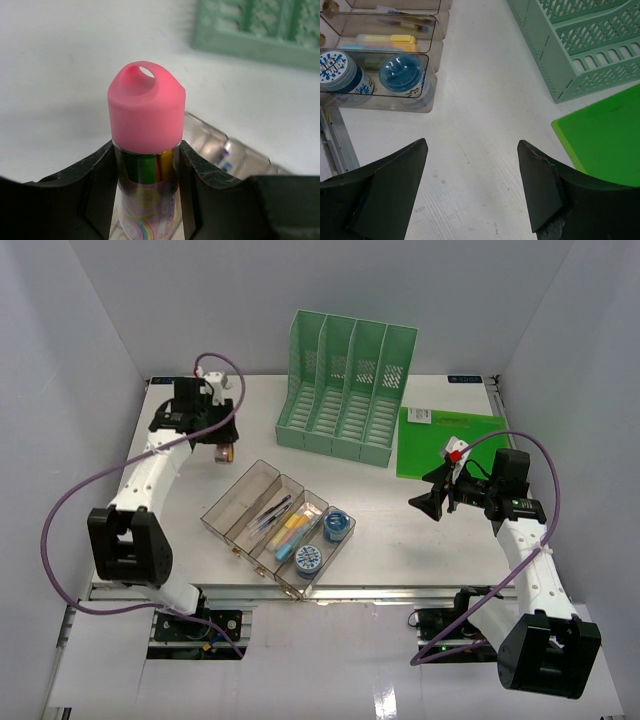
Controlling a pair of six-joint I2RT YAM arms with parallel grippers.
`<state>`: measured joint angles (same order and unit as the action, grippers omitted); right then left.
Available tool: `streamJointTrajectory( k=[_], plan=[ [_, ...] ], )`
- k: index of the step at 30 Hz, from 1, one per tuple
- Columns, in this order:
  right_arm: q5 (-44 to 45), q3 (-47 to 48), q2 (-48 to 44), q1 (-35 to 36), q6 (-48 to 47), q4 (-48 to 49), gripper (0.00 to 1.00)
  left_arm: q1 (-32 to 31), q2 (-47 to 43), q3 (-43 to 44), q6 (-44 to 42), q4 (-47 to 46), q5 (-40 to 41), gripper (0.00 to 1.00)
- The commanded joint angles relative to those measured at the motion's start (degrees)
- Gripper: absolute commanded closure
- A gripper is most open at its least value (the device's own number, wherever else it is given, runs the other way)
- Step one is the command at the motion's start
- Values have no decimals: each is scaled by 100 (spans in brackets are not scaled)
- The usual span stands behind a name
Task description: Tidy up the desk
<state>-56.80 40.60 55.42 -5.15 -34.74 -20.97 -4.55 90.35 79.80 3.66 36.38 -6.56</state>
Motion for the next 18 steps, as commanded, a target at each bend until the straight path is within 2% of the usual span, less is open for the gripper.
streamJointTrajectory(
  k=[1,4,7,10,13,18],
  plan=[
    [-156,159,-66,-21,-50,-12,21,-625,-641,-896,-735,18,102,100],
    [-156,150,-39,-21,-42,-12,21,-890,-1181,-1444,-1215,5,-16,100],
    [-156,141,-11,-14,-42,-2,21,-1162,-1313,-1734,-1588,-87,298,100],
    [-153,129,16,-23,-42,14,21,-1317,-1150,-1753,-1794,-91,530,100],
    [-139,115,44,-44,-49,21,21,-1435,-941,-1794,-1920,-105,419,98],
    [-121,97,98,-83,-50,30,21,-1605,-922,-2026,-1848,-264,785,72]
  ],
)
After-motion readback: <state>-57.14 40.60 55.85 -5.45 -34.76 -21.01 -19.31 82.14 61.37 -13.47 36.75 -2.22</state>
